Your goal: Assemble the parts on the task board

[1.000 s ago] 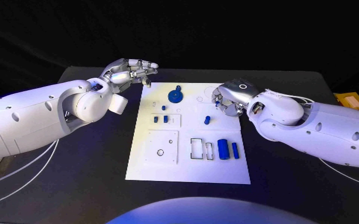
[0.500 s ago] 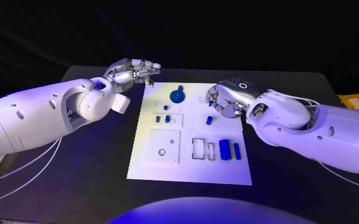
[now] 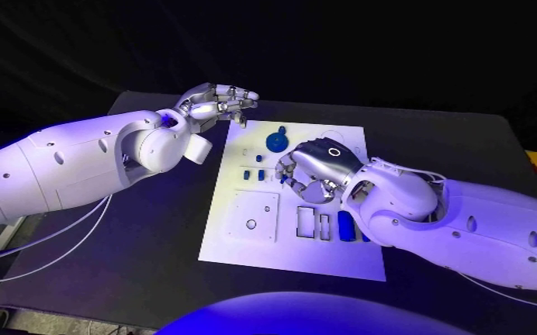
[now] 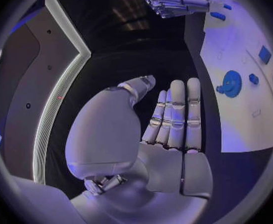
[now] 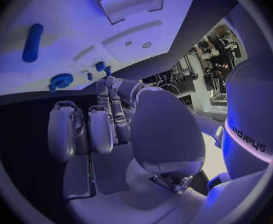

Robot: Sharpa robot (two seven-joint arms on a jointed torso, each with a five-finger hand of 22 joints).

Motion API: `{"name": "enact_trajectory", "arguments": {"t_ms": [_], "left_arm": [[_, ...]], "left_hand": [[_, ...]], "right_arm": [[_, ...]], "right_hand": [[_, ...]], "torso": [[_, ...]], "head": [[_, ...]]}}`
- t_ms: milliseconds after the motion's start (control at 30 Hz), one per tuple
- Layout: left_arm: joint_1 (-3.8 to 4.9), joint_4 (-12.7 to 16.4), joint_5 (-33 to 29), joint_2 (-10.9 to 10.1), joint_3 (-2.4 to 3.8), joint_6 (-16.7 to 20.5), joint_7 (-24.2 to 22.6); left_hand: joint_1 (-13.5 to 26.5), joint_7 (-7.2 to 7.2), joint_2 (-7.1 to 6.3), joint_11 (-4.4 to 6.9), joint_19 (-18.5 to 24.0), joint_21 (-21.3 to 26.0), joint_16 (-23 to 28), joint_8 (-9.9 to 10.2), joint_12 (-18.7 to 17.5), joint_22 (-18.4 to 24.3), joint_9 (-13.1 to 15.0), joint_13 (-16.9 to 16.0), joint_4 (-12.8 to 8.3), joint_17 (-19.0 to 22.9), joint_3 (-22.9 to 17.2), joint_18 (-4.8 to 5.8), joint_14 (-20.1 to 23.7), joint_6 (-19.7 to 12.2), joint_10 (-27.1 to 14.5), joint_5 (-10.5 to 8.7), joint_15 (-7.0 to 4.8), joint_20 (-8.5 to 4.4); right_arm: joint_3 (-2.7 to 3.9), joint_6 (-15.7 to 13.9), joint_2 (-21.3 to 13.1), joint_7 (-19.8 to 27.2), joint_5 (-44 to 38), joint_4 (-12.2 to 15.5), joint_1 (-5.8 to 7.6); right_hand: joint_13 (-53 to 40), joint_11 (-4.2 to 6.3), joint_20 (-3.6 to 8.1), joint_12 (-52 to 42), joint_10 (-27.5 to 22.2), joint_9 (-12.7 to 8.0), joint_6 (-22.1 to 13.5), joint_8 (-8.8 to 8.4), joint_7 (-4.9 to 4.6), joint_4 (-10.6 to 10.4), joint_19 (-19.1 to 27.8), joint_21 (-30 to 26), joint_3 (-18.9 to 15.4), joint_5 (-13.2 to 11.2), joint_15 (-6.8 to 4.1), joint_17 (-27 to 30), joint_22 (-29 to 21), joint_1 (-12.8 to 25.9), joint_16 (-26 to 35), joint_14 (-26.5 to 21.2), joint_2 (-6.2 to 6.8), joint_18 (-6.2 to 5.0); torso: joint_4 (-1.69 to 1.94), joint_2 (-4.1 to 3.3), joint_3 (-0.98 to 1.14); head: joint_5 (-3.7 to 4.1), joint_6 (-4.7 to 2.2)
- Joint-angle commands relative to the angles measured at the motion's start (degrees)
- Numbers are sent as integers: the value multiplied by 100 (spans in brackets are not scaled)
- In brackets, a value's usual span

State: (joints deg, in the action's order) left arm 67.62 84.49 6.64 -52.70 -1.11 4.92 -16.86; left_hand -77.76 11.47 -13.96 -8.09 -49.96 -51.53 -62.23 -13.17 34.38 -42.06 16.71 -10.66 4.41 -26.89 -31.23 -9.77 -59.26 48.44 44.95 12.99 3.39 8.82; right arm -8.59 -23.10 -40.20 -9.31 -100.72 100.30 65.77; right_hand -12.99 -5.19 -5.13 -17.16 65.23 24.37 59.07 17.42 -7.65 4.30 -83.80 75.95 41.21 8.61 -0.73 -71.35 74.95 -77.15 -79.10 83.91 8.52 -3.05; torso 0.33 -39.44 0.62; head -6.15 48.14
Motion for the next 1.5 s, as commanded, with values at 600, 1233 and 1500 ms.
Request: {"name": "enact_trajectory", "arguments": {"t_ms": [600, 1233, 1500], "left_arm": [[9, 7, -15, 113, 6, -44, 33], [9, 15, -15, 94, 6, -41, 46], [9, 16, -15, 93, 6, -48, 49]], "left_hand": [[-15, 21, 16, -16, -5, 51, 19, 48, -12, 17, -13, 19, -15, 17, 33, -66, 3, -88, -73, 9, 51, 51], [-12, 34, 19, -28, 1, 66, 15, 69, -9, 24, -21, 29, -14, 22, 53, -66, 15, -128, -112, 10, 64, 63], [-12, 34, 19, -28, 1, 66, 15, 69, -9, 24, -21, 29, -14, 22, 53, -66, 15, -128, -112, 10, 64, 63]], "right_arm": [[-49, -4, 490, 250, -47, -379, -499], [-57, 161, 437, 231, -67, -433, -523], [-62, 172, 473, 241, -66, -478, -525]], "right_hand": [[9, 163, 36, 19, 161, 4, 18, -2, -14, 15, -128, -13, 23, 17, -27, 7, 1145, 40, -28, 258, -38, 28], [8, 161, 34, 25, 165, 7, 22, -4, -16, 18, -127, -12, 11, 12, -24, 8, 1144, 63, -30, 259, -29, 28], [7, 161, 33, 27, 165, 9, 24, -4, -17, 19, -126, -11, 5, 10, -23, 10, 1144, 70, -29, 258, -27, 28]], "torso": [[12, -9, -8], [-1, -5, -2], [2, -7, -1]], "head": [[-262, 128], [-257, 179], [-254, 186]]}}
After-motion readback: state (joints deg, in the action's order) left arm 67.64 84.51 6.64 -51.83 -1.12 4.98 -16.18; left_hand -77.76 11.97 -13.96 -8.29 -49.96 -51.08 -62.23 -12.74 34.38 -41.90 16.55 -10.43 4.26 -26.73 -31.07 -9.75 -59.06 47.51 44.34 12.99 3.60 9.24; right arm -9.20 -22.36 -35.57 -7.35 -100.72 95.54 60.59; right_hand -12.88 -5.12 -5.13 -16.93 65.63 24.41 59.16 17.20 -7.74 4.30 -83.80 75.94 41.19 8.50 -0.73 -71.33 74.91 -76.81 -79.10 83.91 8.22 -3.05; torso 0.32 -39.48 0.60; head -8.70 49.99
